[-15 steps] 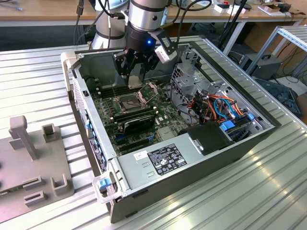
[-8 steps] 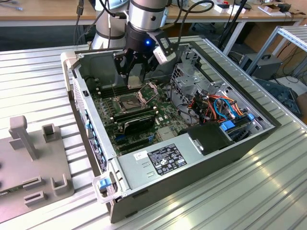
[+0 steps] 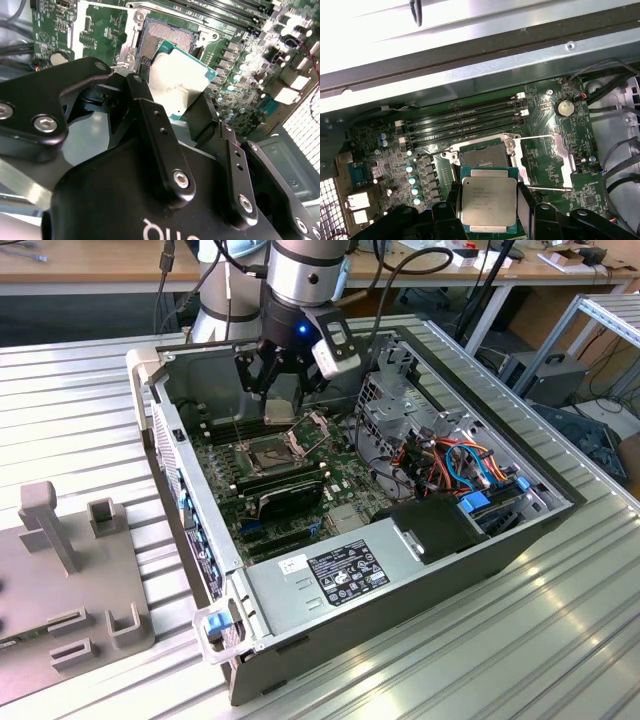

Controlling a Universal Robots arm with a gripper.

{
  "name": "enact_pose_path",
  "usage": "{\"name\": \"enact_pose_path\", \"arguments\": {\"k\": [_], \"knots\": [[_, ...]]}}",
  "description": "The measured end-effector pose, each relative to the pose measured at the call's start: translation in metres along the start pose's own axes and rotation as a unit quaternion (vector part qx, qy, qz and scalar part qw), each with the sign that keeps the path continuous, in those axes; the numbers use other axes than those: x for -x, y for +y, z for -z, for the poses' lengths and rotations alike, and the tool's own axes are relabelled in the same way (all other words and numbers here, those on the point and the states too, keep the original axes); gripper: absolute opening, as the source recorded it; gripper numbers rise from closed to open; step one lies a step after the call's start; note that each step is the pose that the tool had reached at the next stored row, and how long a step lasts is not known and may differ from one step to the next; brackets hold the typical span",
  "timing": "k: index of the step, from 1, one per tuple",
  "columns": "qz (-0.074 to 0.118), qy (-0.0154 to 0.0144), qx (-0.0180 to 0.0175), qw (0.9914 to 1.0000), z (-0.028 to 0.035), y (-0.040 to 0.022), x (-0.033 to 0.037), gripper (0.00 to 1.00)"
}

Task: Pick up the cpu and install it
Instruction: 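Place the cpu into insertion slot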

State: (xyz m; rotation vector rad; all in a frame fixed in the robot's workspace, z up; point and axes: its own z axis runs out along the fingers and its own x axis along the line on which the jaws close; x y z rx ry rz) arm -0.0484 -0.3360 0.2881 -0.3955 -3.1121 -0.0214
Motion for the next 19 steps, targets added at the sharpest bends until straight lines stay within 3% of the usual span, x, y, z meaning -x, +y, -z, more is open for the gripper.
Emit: {"name": "enact_pose_path", "arguments": {"k": [6,19], "knots": [[-0.036,-0.0005,0.0002,0.99933,-0.0003,0.0,0.0,0.54],[-0.093,-0.0013,0.0004,0.99566,-0.0007,0.0,0.0,0.54]]}}
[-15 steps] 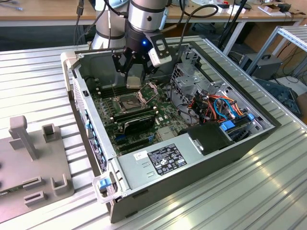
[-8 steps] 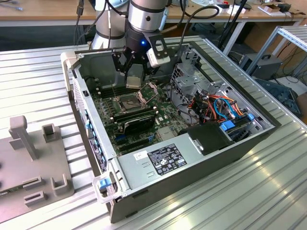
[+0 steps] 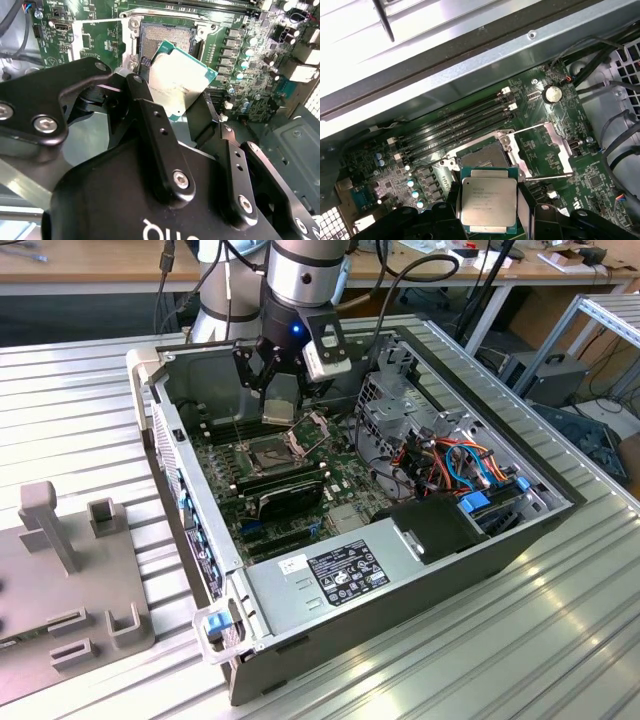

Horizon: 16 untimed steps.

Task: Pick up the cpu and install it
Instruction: 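Place the cpu into insertion slot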

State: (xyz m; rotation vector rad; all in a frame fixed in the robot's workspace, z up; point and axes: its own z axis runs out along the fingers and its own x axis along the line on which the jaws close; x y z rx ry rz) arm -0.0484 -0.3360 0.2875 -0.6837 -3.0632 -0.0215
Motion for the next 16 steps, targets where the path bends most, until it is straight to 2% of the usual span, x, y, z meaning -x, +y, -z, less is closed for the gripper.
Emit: {"name": "enact_pose_path", "arguments": {"k": [4,7,16], "knots": [[-0.012,-0.0002,0.0,0.99993,-0.0002,0.0,0.0,0.54],[-0.028,-0.0007,-0.0005,0.99961,-0.0003,0.0,0.0,0.54],[-0.052,-0.0016,-0.0016,0.99862,-0.0005,0.0,0.0,0.54]]}}
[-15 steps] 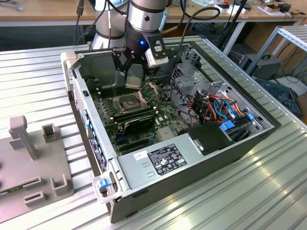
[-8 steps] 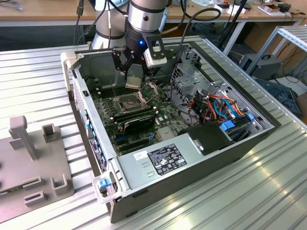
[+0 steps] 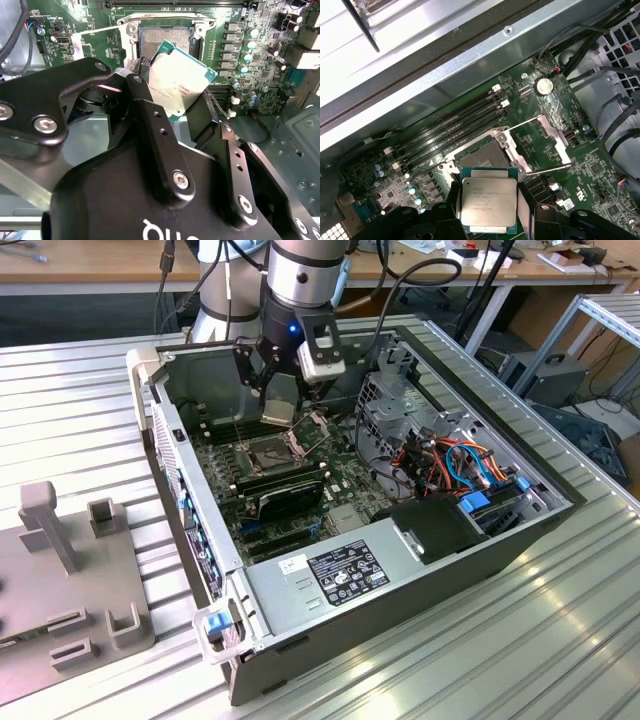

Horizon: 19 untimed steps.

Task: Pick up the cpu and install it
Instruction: 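Place the cpu into insertion slot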

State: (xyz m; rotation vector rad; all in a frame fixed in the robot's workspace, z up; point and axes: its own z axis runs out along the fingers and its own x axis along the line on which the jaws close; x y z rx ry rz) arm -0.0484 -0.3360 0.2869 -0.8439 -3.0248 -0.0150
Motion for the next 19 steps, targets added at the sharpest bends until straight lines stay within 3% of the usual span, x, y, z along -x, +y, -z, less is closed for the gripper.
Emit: {"name": "enact_pose_path", "arguments": {"k": [5,11,19], "knots": [[-0.031,-0.0004,0.0,0.99951,-0.0003,0.0,0.0,0.54],[-0.063,-0.0007,0.0,0.99804,-0.0005,0.0,0.0,0.54],[-0.103,-0.0012,-0.0001,0.99468,-0.0006,0.0,0.0,0.54]]}}
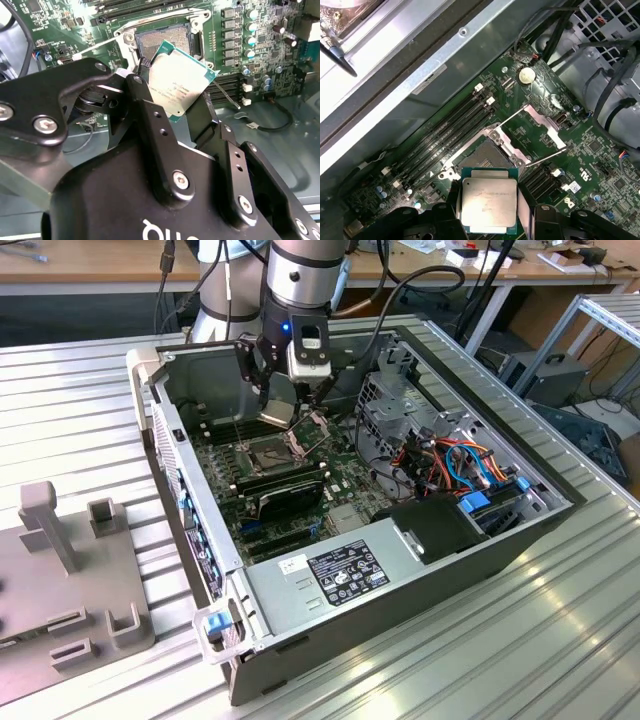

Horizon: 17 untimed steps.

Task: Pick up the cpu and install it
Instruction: 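Place the cpu into insertion slot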

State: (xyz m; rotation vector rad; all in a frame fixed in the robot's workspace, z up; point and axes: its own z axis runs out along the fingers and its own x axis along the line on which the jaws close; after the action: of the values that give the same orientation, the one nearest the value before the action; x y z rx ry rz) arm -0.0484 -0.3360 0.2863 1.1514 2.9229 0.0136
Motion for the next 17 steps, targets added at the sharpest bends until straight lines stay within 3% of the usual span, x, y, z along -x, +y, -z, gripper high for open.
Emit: {"name": "enact_pose_path", "arguments": {"k": [8,14,17], "knots": [[-0.035,-0.0006,-0.0003,0.99938,-0.0002,0.0,0.0,0.54],[-0.082,-0.0009,-0.0001,0.99666,-0.0006,0.0,0.0,0.54],[-0.086,-0.001,-0.0001,0.99633,-0.0006,0.0,0.0,0.54]]}}
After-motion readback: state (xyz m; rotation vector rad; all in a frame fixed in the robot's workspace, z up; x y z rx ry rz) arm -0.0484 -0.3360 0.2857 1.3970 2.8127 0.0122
